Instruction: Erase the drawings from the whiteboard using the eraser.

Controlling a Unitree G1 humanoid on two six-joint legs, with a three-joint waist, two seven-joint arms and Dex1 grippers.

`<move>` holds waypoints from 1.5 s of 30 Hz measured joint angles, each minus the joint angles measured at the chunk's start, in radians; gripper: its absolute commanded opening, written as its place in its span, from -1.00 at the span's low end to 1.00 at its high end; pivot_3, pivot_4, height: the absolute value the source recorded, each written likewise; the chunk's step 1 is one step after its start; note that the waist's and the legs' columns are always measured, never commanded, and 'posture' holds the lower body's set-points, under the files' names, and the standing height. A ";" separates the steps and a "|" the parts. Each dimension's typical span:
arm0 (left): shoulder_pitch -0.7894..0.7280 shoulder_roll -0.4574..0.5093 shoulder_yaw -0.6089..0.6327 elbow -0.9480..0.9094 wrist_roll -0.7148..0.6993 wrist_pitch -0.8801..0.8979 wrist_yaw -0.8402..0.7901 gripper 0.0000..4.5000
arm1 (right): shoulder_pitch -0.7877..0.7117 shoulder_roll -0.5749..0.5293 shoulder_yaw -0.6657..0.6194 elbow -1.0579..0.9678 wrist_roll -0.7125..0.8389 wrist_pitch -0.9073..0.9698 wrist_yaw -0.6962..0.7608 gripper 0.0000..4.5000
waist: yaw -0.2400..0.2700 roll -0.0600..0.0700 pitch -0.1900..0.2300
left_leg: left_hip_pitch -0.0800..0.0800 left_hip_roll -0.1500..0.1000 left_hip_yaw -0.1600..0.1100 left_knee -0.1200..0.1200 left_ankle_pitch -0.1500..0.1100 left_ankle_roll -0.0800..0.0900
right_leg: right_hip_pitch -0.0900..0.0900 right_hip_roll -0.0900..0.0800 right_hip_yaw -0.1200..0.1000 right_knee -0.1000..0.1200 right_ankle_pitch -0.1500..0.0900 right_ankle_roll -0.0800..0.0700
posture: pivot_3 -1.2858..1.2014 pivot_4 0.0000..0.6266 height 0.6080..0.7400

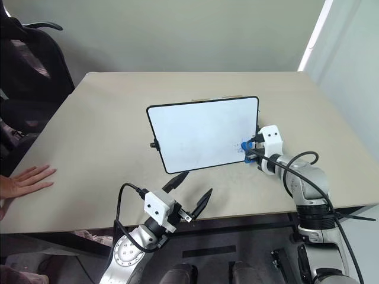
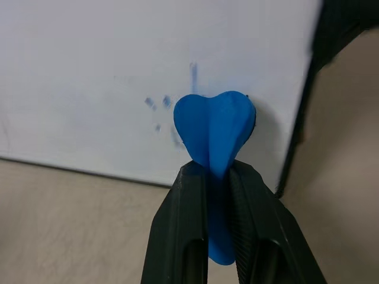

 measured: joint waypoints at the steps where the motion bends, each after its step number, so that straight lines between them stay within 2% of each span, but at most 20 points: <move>1: 0.000 0.000 0.000 0.000 0.000 0.000 0.000 1.00 | -0.005 -0.004 -0.005 -0.001 0.000 -0.001 0.000 -0.90 | 0.000 0.000 0.000 | 0.000 0.000 0.000 0.000 0.000 0.000 | 0.000 0.000 0.000 0.000 0.000 0.001 | 0.03 -0.52 0.85; 4: 0.000 0.000 0.000 0.000 0.000 0.000 0.000 1.00 | -0.017 -0.006 -0.012 -0.008 0.000 -0.004 0.000 -0.90 | -0.001 0.000 0.000 | 0.000 0.000 0.000 0.000 0.004 0.006 | 0.000 0.000 0.000 0.000 0.000 0.001 | 0.03 -0.52 0.85; 12: -0.001 -0.002 -0.001 0.000 0.001 0.000 0.001 1.00 | -0.045 0.011 -0.005 -0.014 0.001 -0.003 0.000 -0.90 | -0.007 0.000 0.000 | 0.001 0.000 0.000 0.000 0.004 0.007 | -0.001 0.000 0.000 0.000 0.000 0.001 | 0.03 -0.52 0.85; 23: 0.000 -0.004 -0.002 0.000 0.005 0.002 0.002 1.00 | -0.009 0.068 0.088 -0.018 -0.002 0.020 0.001 -0.90 | -0.009 0.000 0.000 | 0.001 0.000 0.000 0.000 0.004 0.006 | -0.005 0.001 0.000 0.000 0.000 0.001 | 0.03 -0.52 0.85; 45: 0.005 -0.002 -0.002 -0.004 0.004 0.012 0.000 1.00 | -0.009 0.010 0.036 0.017 -0.017 0.030 -0.002 -0.90 | -0.008 0.000 0.000 | -0.002 0.000 0.000 0.000 0.004 0.007 | -0.005 0.000 0.000 0.000 0.003 0.001 | 0.03 -0.52 0.85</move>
